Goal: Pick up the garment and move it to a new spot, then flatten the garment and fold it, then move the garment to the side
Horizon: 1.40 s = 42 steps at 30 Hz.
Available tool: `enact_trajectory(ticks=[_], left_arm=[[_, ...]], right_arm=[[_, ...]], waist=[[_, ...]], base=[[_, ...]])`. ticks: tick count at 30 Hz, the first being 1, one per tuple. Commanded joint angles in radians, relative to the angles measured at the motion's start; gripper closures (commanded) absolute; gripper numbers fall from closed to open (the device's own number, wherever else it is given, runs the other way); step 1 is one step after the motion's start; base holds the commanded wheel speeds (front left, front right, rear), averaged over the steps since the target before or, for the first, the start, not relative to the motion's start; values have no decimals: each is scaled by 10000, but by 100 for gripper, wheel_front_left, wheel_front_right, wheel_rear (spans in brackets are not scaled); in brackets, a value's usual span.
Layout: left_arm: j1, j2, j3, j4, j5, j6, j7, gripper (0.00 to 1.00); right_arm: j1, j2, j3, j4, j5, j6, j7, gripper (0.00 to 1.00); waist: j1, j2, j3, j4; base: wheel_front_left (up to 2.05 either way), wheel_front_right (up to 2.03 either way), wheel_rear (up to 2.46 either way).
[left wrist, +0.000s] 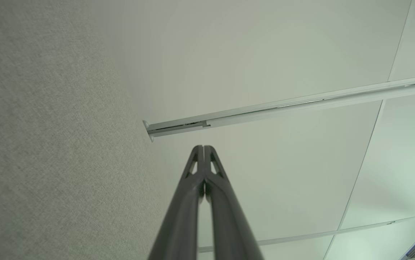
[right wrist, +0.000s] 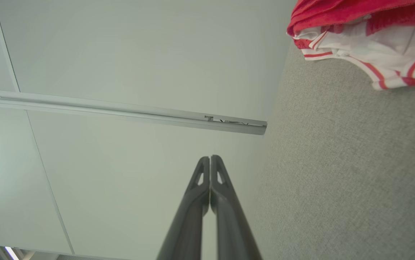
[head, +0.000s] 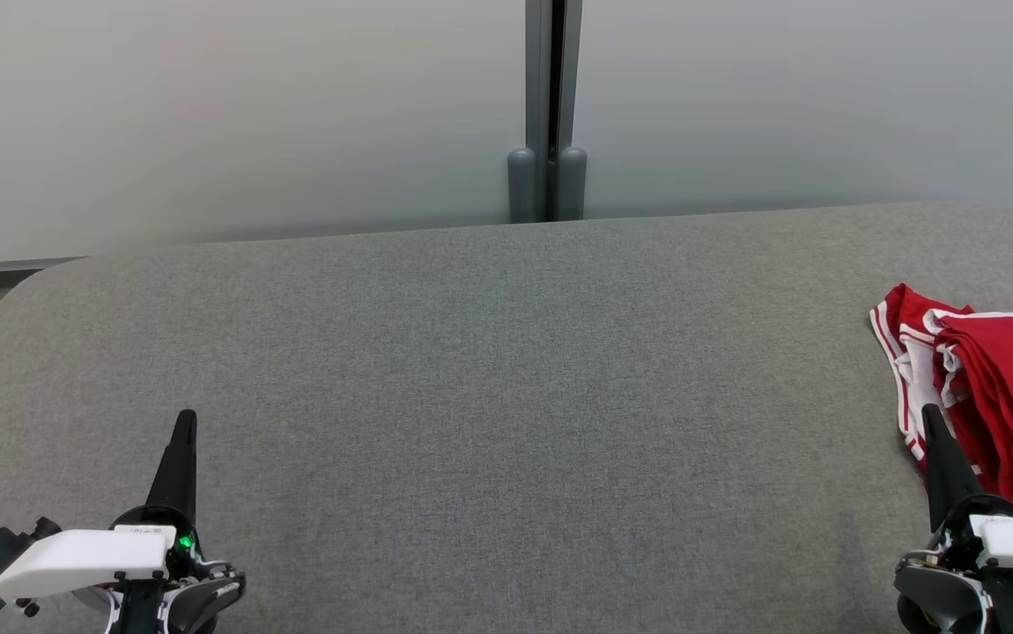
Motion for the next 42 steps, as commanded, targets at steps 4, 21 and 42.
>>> enact_trajectory(ticks=[4,21,42], left_arm=[[-213,10,142,6,-401,-120,105,100],[-308,-68,340,62,-1135,-221,304,100],[-308,-69,334,59,-1139,-221,302,100]], right_arm=[[-211,-8,-52,100,420,4,72,100],[-388,47,-113,304,1197,4,81,100],[-384,50,-118,305,1179,4,83,100]], waist=[[-1,-1,20,-34],[-1,-1,75,-131],[-1,-1,75,-131]], base=[[0,0,0],[0,0,0],[0,0,0]])
